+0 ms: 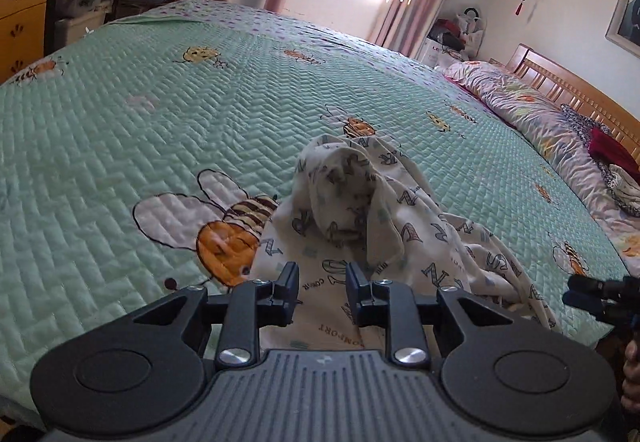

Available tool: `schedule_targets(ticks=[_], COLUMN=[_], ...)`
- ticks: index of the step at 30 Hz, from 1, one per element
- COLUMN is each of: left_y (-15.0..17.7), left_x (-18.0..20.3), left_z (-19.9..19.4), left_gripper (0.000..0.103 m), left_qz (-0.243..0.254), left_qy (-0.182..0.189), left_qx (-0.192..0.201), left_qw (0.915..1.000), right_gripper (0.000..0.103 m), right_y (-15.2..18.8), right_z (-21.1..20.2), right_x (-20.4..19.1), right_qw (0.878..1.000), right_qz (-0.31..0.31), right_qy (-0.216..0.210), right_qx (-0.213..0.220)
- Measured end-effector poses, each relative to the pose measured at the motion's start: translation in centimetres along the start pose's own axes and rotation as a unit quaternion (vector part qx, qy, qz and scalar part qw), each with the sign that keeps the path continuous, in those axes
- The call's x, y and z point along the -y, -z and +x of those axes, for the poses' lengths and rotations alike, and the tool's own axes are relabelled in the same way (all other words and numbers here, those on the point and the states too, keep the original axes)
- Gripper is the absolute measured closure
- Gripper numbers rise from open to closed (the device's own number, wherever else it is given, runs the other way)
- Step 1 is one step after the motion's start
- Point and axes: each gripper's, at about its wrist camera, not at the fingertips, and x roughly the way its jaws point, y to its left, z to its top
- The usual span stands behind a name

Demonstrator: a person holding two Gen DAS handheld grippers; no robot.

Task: Fold clothes
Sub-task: 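Lower the white garment onto the bed and open both grippers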

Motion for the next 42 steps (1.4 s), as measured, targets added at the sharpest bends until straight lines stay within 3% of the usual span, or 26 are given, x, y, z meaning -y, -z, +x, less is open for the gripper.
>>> schedule_targets(ticks=[2,8,9,10,11,14,17,19,20,21,22,24,26,30,35,40,42], left_y=[0.1,0.0,0.0,0.1,0.1,-0.1,-1.0,-1.6,-1.9,-2.1,-2.2,-2.1,-2.0,-2.0,-2.2,-1.8,-1.7], left_x=[0.4,2.6,2.8,2.8,2.9,3.0,3.2,3.3,3.4,3.5,3.5,3.4,3.0,1.9,1.3,-0.1,-0.5], left_z=[0.1,0.2,0.1,0.0,-0.1,0.0,0.4,0.8,1.2,1.5,1.9,2.8,3.5,4.2,3.7,3.0,2.9], left_gripper=[0.076,0.071,0.071,0.069,0.068,0.068,0.068,0.068,0.067,0.067,0.067,0.067,0.067,0.067,0.067,0.062,0.062], left_qz=[0.002,0.033,0.037,0.040,0.043,0.047,0.053,0.053,0.051,0.049,0.048,0.044,0.034,0.011,0.004,-0.018,-0.023], left_qy=[0.004,0.013,0.014,0.015,0.017,0.024,0.032,0.041,0.045,0.048,0.052,0.057,0.060,0.062,0.056,0.055,0.056], left_qx=[0.001,0.006,0.008,0.010,0.012,0.013,0.017,0.022,0.023,0.024,0.025,0.023,0.019,0.011,0.018,0.025,0.026], left_qw=[1.0000,0.9993,0.9992,0.9990,0.9989,0.9985,0.9979,0.9975,0.9974,0.9973,0.9972,0.9971,0.9975,0.9979,0.9983,0.9980,0.9978], right_gripper=[0.037,0.038,0.059,0.096,0.097,0.098,0.098,0.098,0.096,0.090,0.072,0.053,0.053,0.053,0.047,0.047,0.043], right_y=[-1.3,-3.2,-2.9,-2.7,-2.6,-6.1,-13.7,-18.7,-20.6,-22.0,-22.8,-21.8,-19.4,-14.0,-12.6,-11.3,-9.9], right_z=[2.1,11.0,12.3,13.1,13.5,13.2,11.7,10.7,10.9,11.5,12.2,13.1,12.2,11.0,15.9,20.3,21.8], right_x=[-1.2,-3.8,-4.1,-4.7,-5.3,-6.9,-8.3,-8.8,-8.6,-8.3,-7.8,-6.1,-4.6,-4.9,-9.8,-13.1,-14.3], right_qw=[1.000,0.993,0.990,0.986,0.982,0.976,0.970,0.964,0.963,0.962,0.959,0.952,0.958,0.974,0.963,0.967,0.967], right_qz=[-0.025,-0.080,-0.097,-0.122,-0.150,-0.205,-0.225,-0.230,-0.231,-0.235,-0.240,-0.237,-0.210,-0.192,-0.265,-0.242,-0.236], right_qy=[-0.005,-0.008,-0.005,0.003,0.016,0.042,0.075,0.096,0.104,0.117,0.140,0.187,0.181,0.085,0.042,-0.003,0.009], right_qx=[-0.010,-0.091,-0.106,-0.112,-0.111,-0.053,0.045,0.093,0.088,0.069,0.051,0.039,0.068,0.084,0.001,-0.077,-0.098])
